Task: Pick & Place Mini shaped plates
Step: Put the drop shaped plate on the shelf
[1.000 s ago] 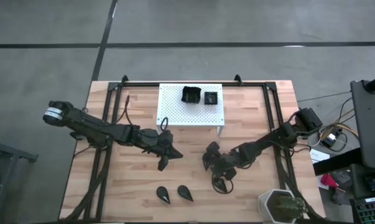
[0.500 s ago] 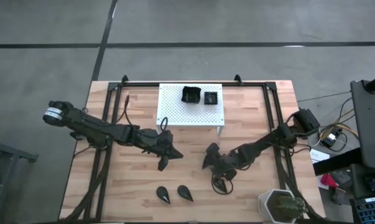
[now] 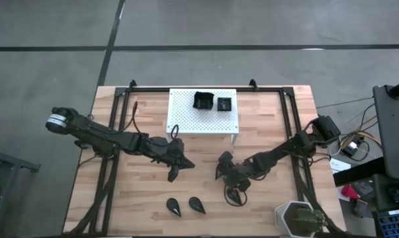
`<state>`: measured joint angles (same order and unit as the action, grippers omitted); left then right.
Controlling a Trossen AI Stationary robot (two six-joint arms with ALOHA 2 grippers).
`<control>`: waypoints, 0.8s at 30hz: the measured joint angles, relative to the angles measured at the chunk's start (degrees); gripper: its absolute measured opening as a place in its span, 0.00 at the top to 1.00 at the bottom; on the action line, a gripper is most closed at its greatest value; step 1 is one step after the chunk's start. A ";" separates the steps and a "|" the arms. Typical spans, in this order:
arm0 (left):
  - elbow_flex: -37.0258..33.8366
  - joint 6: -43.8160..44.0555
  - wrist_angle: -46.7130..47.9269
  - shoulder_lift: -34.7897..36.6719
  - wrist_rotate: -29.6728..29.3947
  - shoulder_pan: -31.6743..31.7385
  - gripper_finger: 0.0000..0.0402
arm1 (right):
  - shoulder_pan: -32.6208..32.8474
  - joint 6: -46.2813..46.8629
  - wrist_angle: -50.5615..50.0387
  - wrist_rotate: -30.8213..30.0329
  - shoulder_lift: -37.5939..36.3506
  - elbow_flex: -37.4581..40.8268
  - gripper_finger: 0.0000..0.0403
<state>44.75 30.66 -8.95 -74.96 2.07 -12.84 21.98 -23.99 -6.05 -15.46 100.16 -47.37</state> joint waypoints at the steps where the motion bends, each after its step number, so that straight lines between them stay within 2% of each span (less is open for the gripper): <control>1: 0.00 0.00 0.06 0.00 0.00 0.00 1.00 | 0.00 -0.02 0.08 -0.02 -0.04 0.00 0.98; 6: 0.00 -2.95 0.44 0.00 -0.11 0.00 1.00 | 0.00 -0.04 0.02 -0.13 -0.09 -0.25 0.98; 10: -0.02 -14.45 0.45 -0.48 -1.11 -0.02 1.00 | 0.00 -0.04 -0.73 1.65 -0.31 -2.40 0.98; 18: -0.04 -31.31 -0.15 -1.81 -2.23 -0.53 0.99 | 0.00 0.69 -8.59 6.95 -0.31 -10.41 0.98; 24: -0.07 -44.37 -3.27 -2.49 -2.30 -1.69 0.88 | 0.00 1.39 -15.85 12.73 -0.40 -17.46 0.98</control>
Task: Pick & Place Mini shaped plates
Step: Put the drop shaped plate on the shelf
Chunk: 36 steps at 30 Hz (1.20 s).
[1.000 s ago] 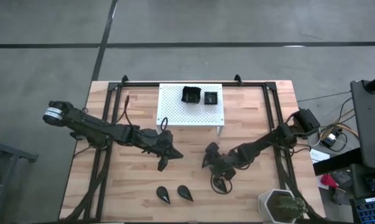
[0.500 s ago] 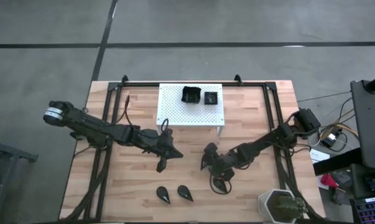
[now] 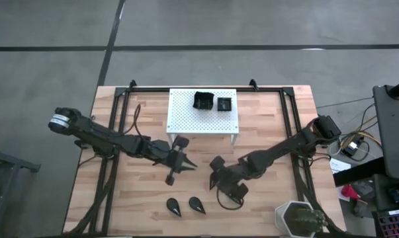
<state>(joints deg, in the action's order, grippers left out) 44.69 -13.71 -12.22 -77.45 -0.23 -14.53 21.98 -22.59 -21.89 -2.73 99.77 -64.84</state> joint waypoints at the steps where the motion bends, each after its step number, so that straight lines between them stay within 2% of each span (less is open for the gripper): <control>1: 0.00 -1.28 -0.62 0.00 0.07 -0.31 0.86 | 0.00 0.11 -0.55 0.93 -0.02 -1.13 0.98; 6: 0.00 -4.51 -2.80 -0.02 -0.36 -0.70 0.74 | 0.00 0.96 -4.42 3.38 -0.04 -6.91 0.98; 9: 0.00 -4.07 -2.88 -0.02 0.27 -1.16 0.70 | -0.01 1.69 -7.87 5.43 -0.04 -10.54 0.98; 16: 0.00 -7.12 -4.25 -0.02 0.63 -3.31 0.71 | 0.00 2.52 -8.77 14.84 -0.07 -16.65 0.98; 26: 0.02 -9.14 -10.54 0.00 0.94 -5.17 0.74 | -1.91 1.95 -10.94 15.44 -0.07 -20.66 0.98; 36: 0.02 -8.45 -10.15 0.00 1.63 -5.70 0.74 | -4.72 0.64 -10.38 18.21 -0.07 -22.05 0.98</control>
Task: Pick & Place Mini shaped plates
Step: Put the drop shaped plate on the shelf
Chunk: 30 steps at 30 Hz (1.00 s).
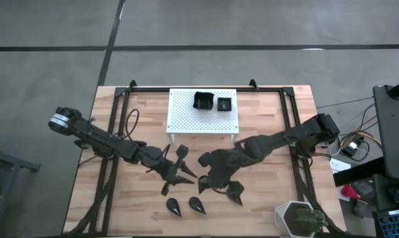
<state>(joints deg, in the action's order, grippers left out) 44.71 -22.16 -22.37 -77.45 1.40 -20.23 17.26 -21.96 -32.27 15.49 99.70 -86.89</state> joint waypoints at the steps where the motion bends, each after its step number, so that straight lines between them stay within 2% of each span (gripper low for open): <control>1: 0.00 0.01 -0.05 0.00 0.15 0.01 0.75 | -0.18 -0.29 -0.02 0.00 0.00 0.00 0.98; 6: 0.00 0.07 -0.08 0.00 0.21 0.02 0.76 | -1.05 -1.22 0.56 0.10 0.00 0.00 0.98; 11: 0.00 0.07 0.08 0.00 0.23 0.02 0.76 | -2.19 -0.91 2.89 4.69 0.00 -0.03 0.98; 30: 0.00 2.35 -0.11 0.00 1.99 -0.20 0.77 | -3.13 -0.96 4.20 5.09 0.00 -0.04 0.98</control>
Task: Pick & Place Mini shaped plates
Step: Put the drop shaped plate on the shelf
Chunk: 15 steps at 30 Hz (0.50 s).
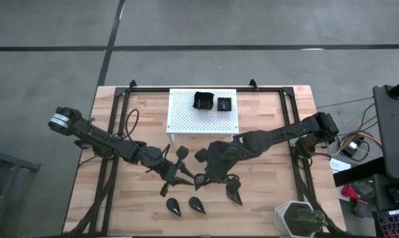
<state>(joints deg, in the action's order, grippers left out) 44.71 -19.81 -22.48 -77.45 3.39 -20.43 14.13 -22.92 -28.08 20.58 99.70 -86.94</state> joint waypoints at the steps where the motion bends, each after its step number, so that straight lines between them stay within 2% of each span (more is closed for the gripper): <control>1: 0.00 0.00 0.03 0.00 0.04 0.00 0.78 | -0.02 0.01 0.00 0.00 0.00 0.00 0.98; 11: 0.00 0.02 0.42 0.00 0.31 -0.01 0.97 | -0.15 0.28 0.07 0.04 0.00 0.02 0.98; 15: 0.00 0.07 0.32 0.00 0.49 -0.04 0.99 | -0.15 0.32 0.16 0.04 0.00 0.02 0.98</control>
<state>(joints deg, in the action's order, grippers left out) 44.71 -19.75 -22.16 -77.45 3.88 -20.47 13.98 -22.59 -27.92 20.62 99.70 -86.91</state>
